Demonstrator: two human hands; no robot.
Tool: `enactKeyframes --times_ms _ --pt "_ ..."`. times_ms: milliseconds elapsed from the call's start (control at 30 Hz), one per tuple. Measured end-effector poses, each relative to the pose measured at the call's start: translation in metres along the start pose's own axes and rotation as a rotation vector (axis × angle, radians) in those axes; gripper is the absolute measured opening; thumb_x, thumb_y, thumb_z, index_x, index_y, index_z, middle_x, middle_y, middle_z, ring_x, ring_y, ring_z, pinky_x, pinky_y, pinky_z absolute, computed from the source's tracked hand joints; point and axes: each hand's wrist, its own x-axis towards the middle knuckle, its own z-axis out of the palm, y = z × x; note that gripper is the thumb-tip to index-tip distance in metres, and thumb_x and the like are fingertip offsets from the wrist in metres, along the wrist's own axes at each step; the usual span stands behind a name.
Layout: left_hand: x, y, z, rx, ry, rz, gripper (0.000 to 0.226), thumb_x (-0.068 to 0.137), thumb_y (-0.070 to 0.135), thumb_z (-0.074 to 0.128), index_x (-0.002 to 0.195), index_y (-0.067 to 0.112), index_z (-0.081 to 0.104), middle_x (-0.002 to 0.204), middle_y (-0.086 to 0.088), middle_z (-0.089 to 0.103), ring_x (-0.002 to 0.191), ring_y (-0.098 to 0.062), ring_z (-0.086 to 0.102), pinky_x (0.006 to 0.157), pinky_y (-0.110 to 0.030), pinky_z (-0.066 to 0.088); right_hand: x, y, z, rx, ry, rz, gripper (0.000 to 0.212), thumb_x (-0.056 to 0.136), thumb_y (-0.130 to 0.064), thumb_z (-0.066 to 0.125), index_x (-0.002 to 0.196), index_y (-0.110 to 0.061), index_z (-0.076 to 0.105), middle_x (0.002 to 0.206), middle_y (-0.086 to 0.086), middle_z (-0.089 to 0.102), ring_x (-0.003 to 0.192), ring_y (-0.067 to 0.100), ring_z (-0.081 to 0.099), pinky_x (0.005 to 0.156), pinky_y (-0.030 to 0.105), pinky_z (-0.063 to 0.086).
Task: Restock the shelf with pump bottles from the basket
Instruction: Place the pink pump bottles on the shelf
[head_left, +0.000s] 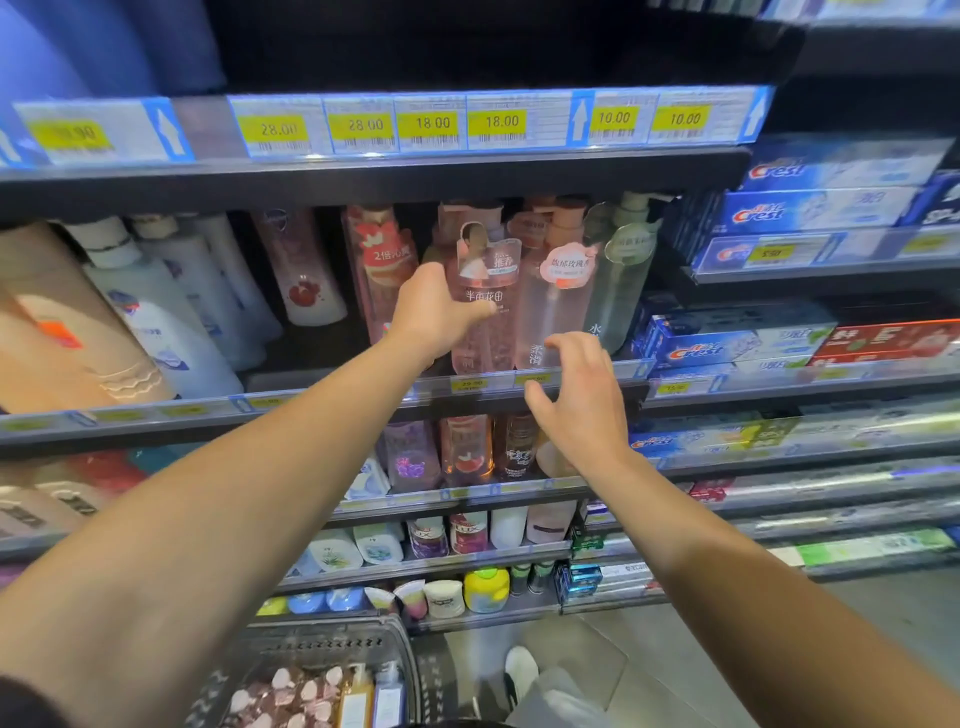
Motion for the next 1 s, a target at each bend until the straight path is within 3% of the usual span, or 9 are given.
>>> enactKeyframes --times_ms 133,267,367,467,600,700,767,867,1000 --pt "-0.001 0.003 -0.003 -0.001 -0.028 -0.028 0.045 0.081 0.036 0.077 0.104 0.01 0.049 0.102 -0.005 0.057 0.091 -0.021 0.055 0.072 -0.032 0.044 0.003 -0.012 0.001 0.031 0.004 -0.026 0.043 0.085 -0.022 0.065 0.125 -0.016 0.051 0.126 -0.002 0.047 0.115 0.017 0.046 0.084 0.033 0.045" --pt "-0.008 -0.002 -0.007 -0.005 -0.033 -0.004 0.053 0.082 0.038 0.075 0.118 0.008 0.051 0.114 -0.006 0.06 0.102 -0.024 0.058 0.084 -0.038 0.05 0.003 -0.021 -0.001 0.063 0.018 -0.072 0.043 0.084 -0.021 0.066 0.125 -0.015 0.052 0.124 -0.002 0.046 0.114 0.018 0.048 0.083 0.032 0.046" --pt "-0.019 -0.012 -0.015 -0.035 0.008 0.039 0.064 0.081 0.038 0.075 0.133 0.014 0.048 0.118 0.003 0.062 0.101 -0.015 0.062 0.086 -0.033 0.053 0.007 -0.032 -0.003 0.099 0.055 -0.1 0.046 0.084 -0.021 0.067 0.126 -0.016 0.049 0.125 -0.003 0.045 0.111 0.018 0.05 0.082 0.031 0.046" --pt "-0.033 -0.029 -0.029 -0.122 0.177 0.019 0.041 0.08 0.024 0.073 0.118 0.02 0.056 0.092 0.007 0.062 0.07 0.0 0.059 0.067 -0.017 0.05 0.015 -0.048 -0.005 0.138 0.091 -0.117 0.052 0.084 -0.021 0.068 0.131 -0.017 0.045 0.131 -0.003 0.041 0.111 0.016 0.05 0.084 0.032 0.046" --pt "-0.028 -0.048 -0.046 -0.052 0.338 -0.049 0.042 0.077 0.027 0.074 0.111 0.014 0.053 0.103 -0.004 0.056 0.084 -0.02 0.059 0.069 -0.023 0.039 0.03 -0.071 0.001 0.181 0.129 -0.088 0.07 0.082 -0.021 0.07 0.141 -0.015 0.033 0.143 0.001 0.031 0.121 0.021 0.047 0.092 0.039 0.048" --pt "-0.018 -0.047 -0.051 0.004 0.296 -0.129 0.057 0.08 0.035 0.076 0.121 0.004 0.049 0.114 -0.009 0.049 0.1 -0.024 0.054 0.077 -0.026 0.037 0.042 -0.082 0.005 0.132 0.12 -0.039 0.081 0.084 -0.023 0.07 0.148 -0.012 0.022 0.152 0.004 0.022 0.128 0.023 0.04 0.093 0.039 0.045" --pt "-0.011 -0.045 -0.05 -0.009 0.239 -0.169 0.055 0.082 0.038 0.075 0.117 0.003 0.052 0.108 -0.008 0.054 0.094 -0.02 0.053 0.07 -0.024 0.04 0.049 -0.087 0.005 0.104 0.105 0.004 0.084 0.085 -0.025 0.07 0.15 -0.011 0.018 0.155 0.006 0.02 0.124 0.026 0.044 0.092 0.04 0.044" --pt "0.001 -0.049 -0.045 -0.032 0.15 -0.203 0.04 0.084 0.039 0.074 0.097 0.004 0.06 0.079 0.001 0.054 0.077 -0.017 0.054 0.052 -0.019 0.033 0.054 -0.095 0.009 0.086 0.072 0.046 0.088 0.086 -0.027 0.071 0.15 -0.011 0.014 0.151 0.008 0.026 0.116 0.032 0.051 0.089 0.042 0.043" --pt "0.009 -0.058 -0.047 -0.012 0.097 -0.232 0.04 0.089 0.034 0.069 0.07 0.005 0.051 0.063 0.0 0.046 0.061 -0.015 0.049 0.047 -0.022 0.03 0.057 -0.103 0.016 0.031 0.091 0.064 0.081 0.085 -0.026 0.071 0.145 -0.011 0.019 0.137 0.006 0.035 0.102 0.034 0.056 0.077 0.042 0.043"
